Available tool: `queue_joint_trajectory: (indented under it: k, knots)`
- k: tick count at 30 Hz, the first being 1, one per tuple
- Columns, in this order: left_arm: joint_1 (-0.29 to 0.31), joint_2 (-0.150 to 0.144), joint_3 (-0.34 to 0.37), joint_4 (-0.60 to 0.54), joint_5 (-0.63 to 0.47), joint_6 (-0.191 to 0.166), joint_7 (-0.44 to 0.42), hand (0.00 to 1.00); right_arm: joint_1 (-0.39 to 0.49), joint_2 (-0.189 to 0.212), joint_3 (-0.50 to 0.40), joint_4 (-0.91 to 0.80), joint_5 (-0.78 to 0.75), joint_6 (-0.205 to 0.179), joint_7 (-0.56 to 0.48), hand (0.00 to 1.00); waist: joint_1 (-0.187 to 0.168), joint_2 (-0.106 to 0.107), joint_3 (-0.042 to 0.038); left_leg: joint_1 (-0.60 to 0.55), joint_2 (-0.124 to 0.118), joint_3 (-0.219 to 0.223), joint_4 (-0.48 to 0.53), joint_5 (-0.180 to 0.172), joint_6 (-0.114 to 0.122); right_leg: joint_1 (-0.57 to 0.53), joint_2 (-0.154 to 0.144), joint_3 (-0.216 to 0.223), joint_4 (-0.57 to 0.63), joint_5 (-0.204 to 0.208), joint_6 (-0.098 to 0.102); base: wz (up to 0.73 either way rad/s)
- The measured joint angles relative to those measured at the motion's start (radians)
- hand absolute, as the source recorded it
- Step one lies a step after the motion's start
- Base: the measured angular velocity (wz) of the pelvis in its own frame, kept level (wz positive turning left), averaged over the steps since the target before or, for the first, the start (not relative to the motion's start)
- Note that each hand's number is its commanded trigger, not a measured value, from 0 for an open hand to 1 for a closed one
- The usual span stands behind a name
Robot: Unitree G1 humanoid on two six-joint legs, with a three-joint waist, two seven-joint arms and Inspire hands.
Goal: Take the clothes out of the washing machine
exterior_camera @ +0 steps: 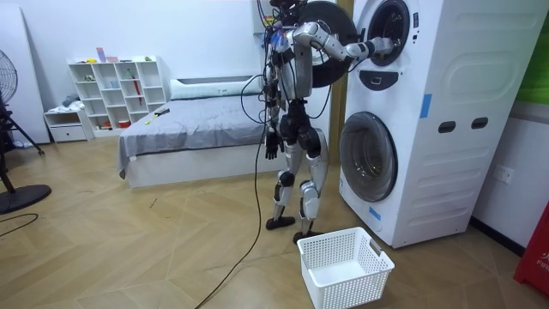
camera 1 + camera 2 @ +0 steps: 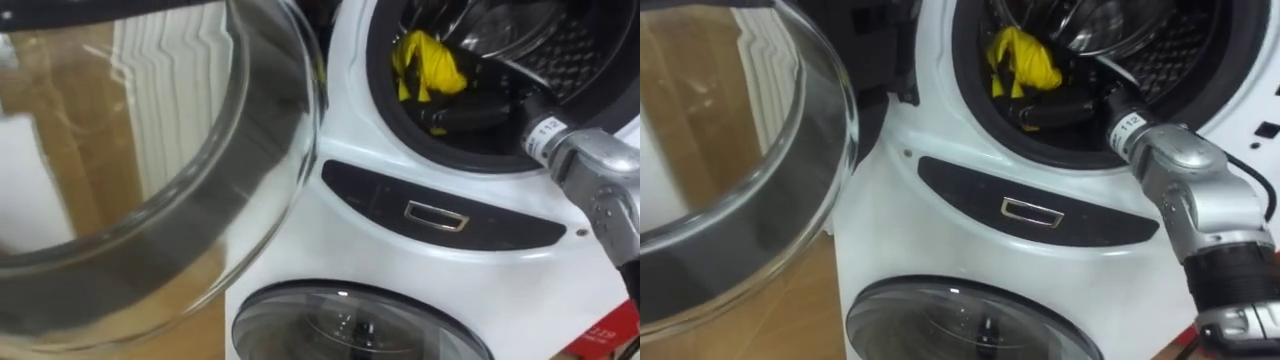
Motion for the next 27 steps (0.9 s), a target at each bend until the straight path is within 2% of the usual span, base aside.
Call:
queue_joint_trajectory:
  k: [5, 7, 15, 21, 25, 27]
  knots:
    - [-0.015, 0.008, -0.011, 0.038, -0.001, 0.019, 0.002, 0.0, -0.001, 0.0, -0.005, 0.049, -0.025, -0.008, -0.041, 1.0, 0.004, -0.018, -0.0019, 0.0, -0.004, -0.007, 0.001, 0.001, 0.002, 0.002, 0.003, -0.002, 0.0, 0.0, 0.001, 0.02]
    - [-0.02, 0.013, -0.02, 0.061, -0.011, 0.02, 0.002, 0.0, 0.0, 0.0, -0.007, 0.07, -0.029, -0.026, -0.059, 1.0, 0.007, -0.022, -0.0021, 0.002, -0.004, -0.008, 0.001, 0.0, 0.004, 0.004, 0.003, -0.002, -0.002, 0.001, 0.003, 0.0]
    - [-0.04, 0.039, -0.04, 0.064, -0.017, 0.015, 0.008, 0.0, 0.001, 0.001, -0.004, 0.074, -0.021, -0.036, -0.112, 1.0, 0.014, -0.022, -0.0021, 0.007, -0.004, -0.006, -0.002, -0.001, 0.006, 0.007, 0.004, -0.003, -0.003, 0.001, 0.003, 0.0]
    - [-0.059, 0.042, -0.056, 0.069, -0.058, 0.009, 0.029, 0.0, 0.001, 0.001, 0.003, 0.058, -0.018, -0.045, -0.136, 1.0, 0.015, -0.02, -0.0014, 0.014, -0.002, 0.0, -0.009, -0.001, 0.006, 0.009, 0.007, 0.001, -0.005, 0.001, 0.003, -0.02]
    - [-0.055, 0.041, -0.059, 0.073, -0.056, -0.002, 0.043, 0.0, 0.008, 0.002, 0.026, -0.013, -0.034, -0.04, -0.153, 1.0, 0.021, -0.018, -0.0009, 0.017, 0.002, 0.023, -0.017, -0.001, 0.006, 0.0, 0.015, 0.027, -0.005, 0.001, 0.003, -0.17]
    - [-0.05, 0.041, -0.056, 0.069, -0.055, -0.014, 0.044, 0.0, 0.009, 0.001, 0.027, -0.063, -0.05, -0.02, -0.161, 1.0, 0.02, -0.016, -0.0049, 0.013, 0.004, 0.033, -0.017, -0.001, 0.006, -0.01, 0.014, 0.03, -0.005, 0.001, 0.003, -0.13]
